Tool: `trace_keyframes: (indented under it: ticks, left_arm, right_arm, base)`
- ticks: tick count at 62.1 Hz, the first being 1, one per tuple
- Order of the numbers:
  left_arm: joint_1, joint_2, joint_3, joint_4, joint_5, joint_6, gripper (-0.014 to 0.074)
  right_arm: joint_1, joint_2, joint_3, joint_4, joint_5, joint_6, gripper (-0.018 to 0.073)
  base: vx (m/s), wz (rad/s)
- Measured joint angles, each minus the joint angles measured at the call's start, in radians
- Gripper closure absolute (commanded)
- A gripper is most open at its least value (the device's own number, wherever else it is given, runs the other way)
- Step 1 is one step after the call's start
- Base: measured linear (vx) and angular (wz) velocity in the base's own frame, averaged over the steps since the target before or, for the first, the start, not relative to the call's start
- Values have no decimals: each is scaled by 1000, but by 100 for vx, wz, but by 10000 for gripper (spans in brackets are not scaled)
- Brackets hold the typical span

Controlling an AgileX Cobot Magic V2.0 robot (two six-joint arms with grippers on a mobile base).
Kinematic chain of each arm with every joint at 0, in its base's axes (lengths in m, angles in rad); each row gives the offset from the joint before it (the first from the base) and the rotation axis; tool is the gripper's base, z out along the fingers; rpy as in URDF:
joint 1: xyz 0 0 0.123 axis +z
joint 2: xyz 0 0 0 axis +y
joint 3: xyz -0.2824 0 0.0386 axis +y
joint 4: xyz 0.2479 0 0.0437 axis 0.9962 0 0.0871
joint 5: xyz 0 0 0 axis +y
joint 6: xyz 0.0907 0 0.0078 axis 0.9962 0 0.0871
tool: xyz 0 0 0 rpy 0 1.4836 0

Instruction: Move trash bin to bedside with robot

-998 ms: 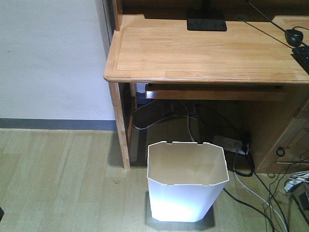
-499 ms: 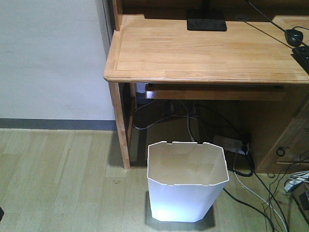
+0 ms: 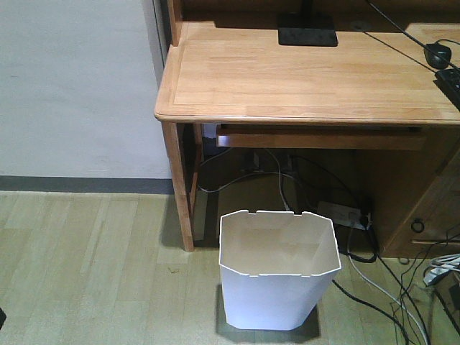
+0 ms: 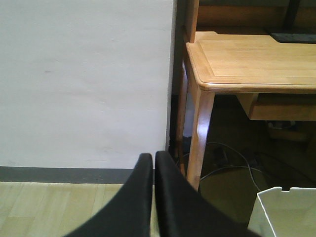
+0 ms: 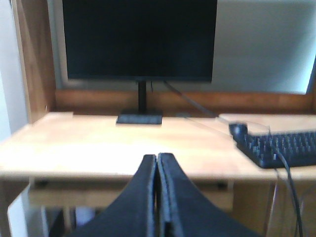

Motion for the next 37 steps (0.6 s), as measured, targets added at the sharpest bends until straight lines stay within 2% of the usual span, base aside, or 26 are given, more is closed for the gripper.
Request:
trace_keyframes:
  ticks: [9, 17, 30, 37]
  left_arm:
    - [0, 0, 0, 0, 0, 0, 602]
    - [0, 0, 0, 0, 0, 0, 602]
    - [0, 0, 0, 0, 0, 0, 602]
    - [0, 0, 0, 0, 0, 0, 602]
  right_arm:
    - [0, 3, -29, 0, -52, 0, 568]
    - [0, 90, -144, 0, -35, 0, 568]
    - [0, 337, -330, 11, 98, 0, 568]
    - [0, 457, -383, 69, 209, 0, 568]
  base:
    - [0, 0]
    - [0, 0]
    - [0, 0]
    - [0, 0]
